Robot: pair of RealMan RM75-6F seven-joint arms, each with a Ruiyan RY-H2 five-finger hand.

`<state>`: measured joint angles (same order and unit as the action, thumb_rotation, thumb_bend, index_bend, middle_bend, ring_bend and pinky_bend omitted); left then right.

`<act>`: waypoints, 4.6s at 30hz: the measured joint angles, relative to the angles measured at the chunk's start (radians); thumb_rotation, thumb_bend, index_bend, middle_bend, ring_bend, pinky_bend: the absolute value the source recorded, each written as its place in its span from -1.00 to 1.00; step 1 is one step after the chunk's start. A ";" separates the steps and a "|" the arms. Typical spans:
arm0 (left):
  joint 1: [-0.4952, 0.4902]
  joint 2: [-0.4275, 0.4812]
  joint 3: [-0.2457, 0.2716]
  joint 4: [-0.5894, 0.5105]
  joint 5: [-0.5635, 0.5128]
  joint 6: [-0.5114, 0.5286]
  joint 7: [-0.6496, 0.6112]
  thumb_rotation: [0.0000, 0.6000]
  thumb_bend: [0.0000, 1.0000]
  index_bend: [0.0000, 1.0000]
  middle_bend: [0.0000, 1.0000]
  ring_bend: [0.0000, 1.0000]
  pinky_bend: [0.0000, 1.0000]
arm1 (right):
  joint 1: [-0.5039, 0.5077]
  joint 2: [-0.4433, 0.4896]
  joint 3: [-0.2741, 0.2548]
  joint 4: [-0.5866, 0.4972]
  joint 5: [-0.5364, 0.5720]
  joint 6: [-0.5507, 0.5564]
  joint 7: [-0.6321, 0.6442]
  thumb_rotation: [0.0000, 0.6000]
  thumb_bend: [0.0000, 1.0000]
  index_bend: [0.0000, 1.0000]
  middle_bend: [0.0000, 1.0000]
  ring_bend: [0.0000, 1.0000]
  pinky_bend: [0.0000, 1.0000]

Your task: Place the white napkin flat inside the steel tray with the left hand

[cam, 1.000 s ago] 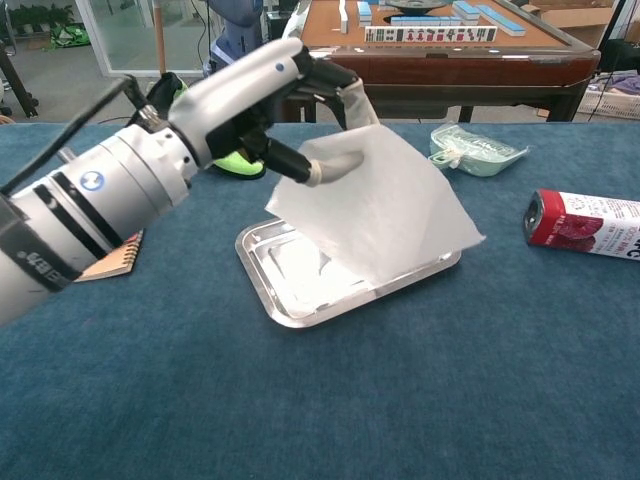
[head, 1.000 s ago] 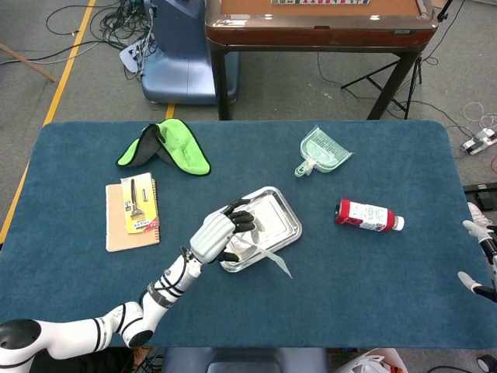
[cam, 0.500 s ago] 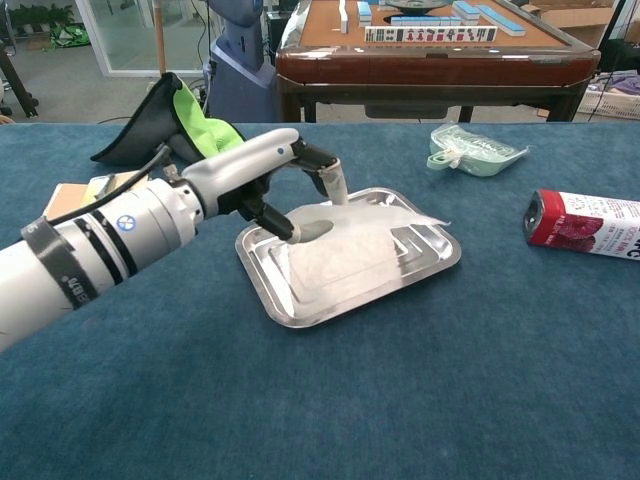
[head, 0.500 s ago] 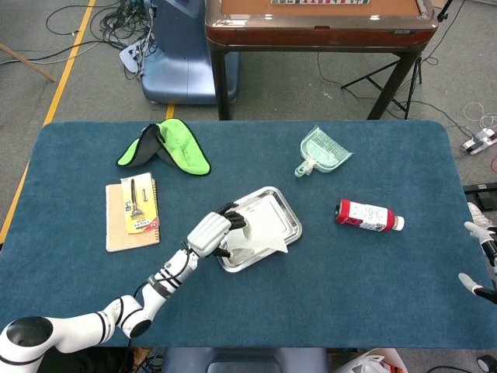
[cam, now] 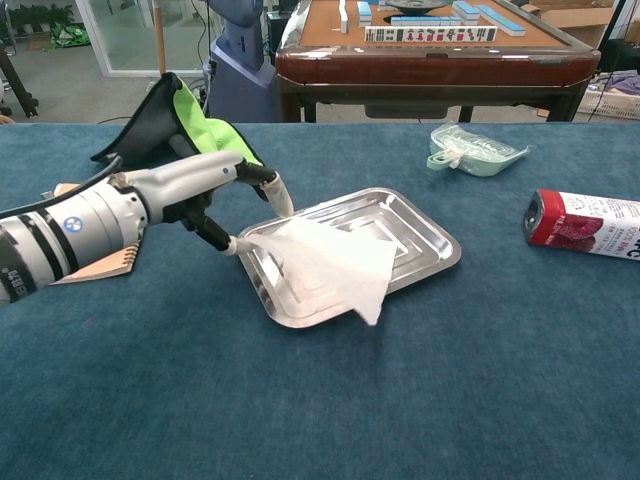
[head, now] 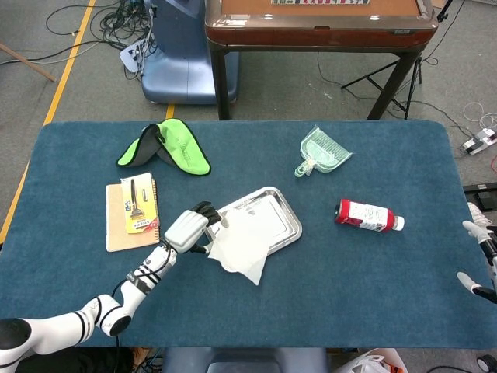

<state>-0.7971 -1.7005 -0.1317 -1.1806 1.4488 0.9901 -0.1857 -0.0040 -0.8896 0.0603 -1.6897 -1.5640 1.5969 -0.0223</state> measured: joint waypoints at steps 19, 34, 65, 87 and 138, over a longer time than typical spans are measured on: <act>-0.048 -0.043 -0.097 0.071 -0.162 -0.084 0.173 1.00 -0.46 -0.52 -0.54 -0.71 -0.79 | 0.001 0.002 0.002 -0.009 0.004 -0.003 -0.012 1.00 -0.83 -0.58 -0.37 -0.60 -0.49; -0.143 -0.130 -0.166 0.217 -0.264 -0.131 0.323 1.00 -0.46 -0.51 -0.58 -0.81 -0.82 | -0.004 0.002 0.002 0.003 0.013 0.000 0.002 1.00 -0.83 -0.58 -0.37 -0.60 -0.49; -0.112 0.241 0.028 -0.286 -0.053 -0.206 0.244 -0.39 -0.24 -0.47 1.00 1.00 1.00 | 0.010 -0.007 0.005 0.001 0.016 -0.023 -0.008 1.00 -0.83 -0.58 -0.37 -0.60 -0.49; -0.176 0.244 0.062 -0.358 -0.308 -0.322 0.500 -0.54 -0.24 -0.50 1.00 1.00 1.00 | 0.002 -0.009 0.004 0.004 0.017 -0.009 -0.003 1.00 -0.83 -0.58 -0.37 -0.60 -0.49; -0.242 0.141 0.118 -0.255 -0.422 -0.281 0.718 -0.51 -0.24 -0.53 1.00 1.00 1.00 | -0.015 -0.002 0.010 -0.012 0.019 0.021 -0.015 1.00 -0.83 -0.58 -0.37 -0.60 -0.49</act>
<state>-1.0392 -1.5593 -0.0136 -1.4355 1.0265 0.7092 0.5322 -0.0191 -0.8911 0.0700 -1.7020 -1.5447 1.6174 -0.0370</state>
